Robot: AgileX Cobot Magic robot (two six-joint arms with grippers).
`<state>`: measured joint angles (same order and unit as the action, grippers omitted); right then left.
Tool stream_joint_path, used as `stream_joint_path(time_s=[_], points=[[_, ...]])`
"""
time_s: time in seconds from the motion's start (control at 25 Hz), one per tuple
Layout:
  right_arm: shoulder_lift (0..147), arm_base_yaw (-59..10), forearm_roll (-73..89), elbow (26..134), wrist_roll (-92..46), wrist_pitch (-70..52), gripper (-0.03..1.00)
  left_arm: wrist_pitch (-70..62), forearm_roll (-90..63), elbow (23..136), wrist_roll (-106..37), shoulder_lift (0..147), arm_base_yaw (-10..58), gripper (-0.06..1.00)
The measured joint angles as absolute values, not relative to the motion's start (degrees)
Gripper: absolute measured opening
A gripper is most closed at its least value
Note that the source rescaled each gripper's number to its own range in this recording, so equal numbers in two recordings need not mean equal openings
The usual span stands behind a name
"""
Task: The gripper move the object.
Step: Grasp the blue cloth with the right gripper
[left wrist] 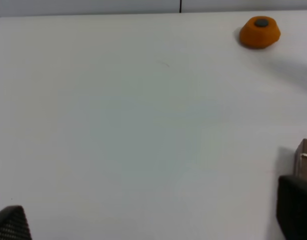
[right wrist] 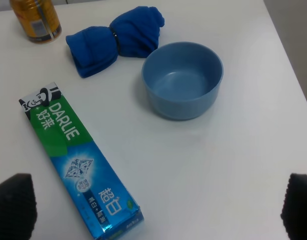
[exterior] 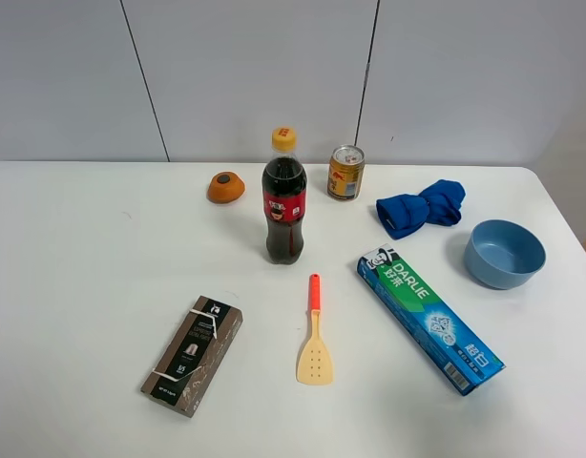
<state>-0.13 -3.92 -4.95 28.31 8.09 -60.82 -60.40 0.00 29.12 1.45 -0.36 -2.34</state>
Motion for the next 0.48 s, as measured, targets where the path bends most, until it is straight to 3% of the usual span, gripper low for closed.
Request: stream_joint_path(time_s=[0.48], points=[[-0.13, -3.92, -4.89, 28.31, 8.09, -60.82, 1.0, -60.4, 0.0, 29.12, 1.45, -0.36, -2.34, 1.0]])
